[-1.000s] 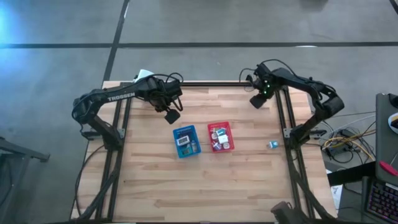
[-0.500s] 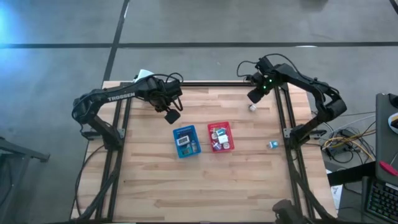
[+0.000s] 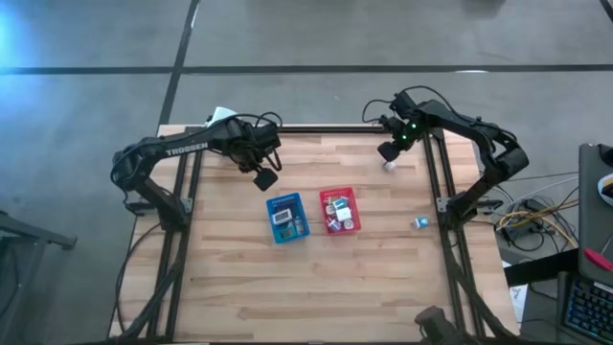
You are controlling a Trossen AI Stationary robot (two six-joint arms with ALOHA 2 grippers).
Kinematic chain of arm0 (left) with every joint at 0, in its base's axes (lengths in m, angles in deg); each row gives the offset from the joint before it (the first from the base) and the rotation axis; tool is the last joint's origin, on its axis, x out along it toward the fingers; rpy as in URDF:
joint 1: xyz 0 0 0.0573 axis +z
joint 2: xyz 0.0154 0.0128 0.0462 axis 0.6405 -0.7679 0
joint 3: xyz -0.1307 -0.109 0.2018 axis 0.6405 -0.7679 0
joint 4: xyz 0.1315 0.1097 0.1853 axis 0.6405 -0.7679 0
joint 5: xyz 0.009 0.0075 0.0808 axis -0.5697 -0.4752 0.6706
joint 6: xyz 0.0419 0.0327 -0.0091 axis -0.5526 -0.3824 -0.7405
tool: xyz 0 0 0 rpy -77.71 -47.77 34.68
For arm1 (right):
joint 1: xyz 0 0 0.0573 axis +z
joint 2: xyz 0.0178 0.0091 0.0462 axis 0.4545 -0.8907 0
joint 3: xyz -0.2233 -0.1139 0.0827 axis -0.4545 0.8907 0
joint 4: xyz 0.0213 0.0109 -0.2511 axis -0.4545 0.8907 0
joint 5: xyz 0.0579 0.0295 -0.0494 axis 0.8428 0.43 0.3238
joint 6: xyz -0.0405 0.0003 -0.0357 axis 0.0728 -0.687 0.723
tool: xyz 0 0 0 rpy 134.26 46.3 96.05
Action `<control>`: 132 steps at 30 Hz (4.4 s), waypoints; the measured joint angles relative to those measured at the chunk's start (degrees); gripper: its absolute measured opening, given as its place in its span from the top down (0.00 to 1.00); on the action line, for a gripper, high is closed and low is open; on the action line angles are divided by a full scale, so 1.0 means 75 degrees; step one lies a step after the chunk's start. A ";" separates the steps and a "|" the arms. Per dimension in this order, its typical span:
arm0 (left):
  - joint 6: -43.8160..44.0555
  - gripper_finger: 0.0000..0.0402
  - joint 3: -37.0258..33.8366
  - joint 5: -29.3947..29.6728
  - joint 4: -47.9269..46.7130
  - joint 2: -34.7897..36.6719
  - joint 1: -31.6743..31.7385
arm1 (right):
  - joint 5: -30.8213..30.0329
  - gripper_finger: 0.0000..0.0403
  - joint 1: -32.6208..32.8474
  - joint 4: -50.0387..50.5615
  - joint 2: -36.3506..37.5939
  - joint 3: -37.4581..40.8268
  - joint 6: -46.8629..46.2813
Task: Pick & Place Office items
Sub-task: Put the white black charger adapter into the red bin
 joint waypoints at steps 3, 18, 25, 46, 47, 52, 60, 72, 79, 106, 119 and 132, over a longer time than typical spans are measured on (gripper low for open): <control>0.0000 0.17 0.0000 0.0000 0.0000 0.0000 0.0001 | -0.0006 0.47 0.0000 0.0023 0.0000 0.0009 -0.0023; 0.0000 0.17 0.0000 0.0000 0.0000 0.0000 0.0001 | -0.0277 0.28 0.0023 0.0393 -0.0397 0.0232 -0.0085; 0.0000 0.17 0.0000 0.0000 0.0000 0.0000 0.0000 | -0.0280 0.30 0.0162 0.0385 -0.0607 0.0300 -0.0082; 0.0055 0.17 0.0000 0.0000 0.0000 0.0000 0.0001 | -0.0577 0.33 0.1178 0.0079 -0.1662 0.0148 -0.0377; 0.0055 0.17 0.0000 0.0000 0.0000 0.0000 -0.0001 | -0.0630 0.34 0.1183 0.0078 -0.1645 0.0118 -0.0376; 0.0055 0.17 0.0001 0.0000 0.0000 0.0000 -0.0001 | -0.0692 0.38 0.1186 -0.0179 -0.1629 -0.0028 -0.0395; 0.0055 0.17 0.0000 0.0000 -0.0035 0.0000 0.0000 | -0.0890 0.56 0.1189 -0.0382 -0.1632 -0.0018 -0.0659; 0.0055 0.17 0.0000 0.0000 -0.0032 0.0000 -0.0001 | -0.0864 0.69 0.1202 -0.0288 -0.1489 -0.0012 -0.0638; 0.0055 0.17 0.0000 0.0000 -0.0029 0.0000 -0.0001 | -0.1032 0.69 0.1418 -0.0234 -0.0305 -0.0205 -0.0637; 0.0061 0.17 0.0003 0.0000 -0.0023 0.0000 -0.0001 | -0.0589 0.69 0.5672 -0.4343 0.2645 0.1080 -0.2561; 0.0000 0.17 0.0002 0.0000 -0.0025 0.0000 -0.0001 | -0.0699 0.69 0.6271 -0.1782 0.1137 0.0432 -0.2983; -0.0003 0.17 0.0000 0.0000 -0.0026 0.0000 -0.0004 | -0.0475 0.69 0.6283 -0.1176 -0.0475 -0.1155 -0.1929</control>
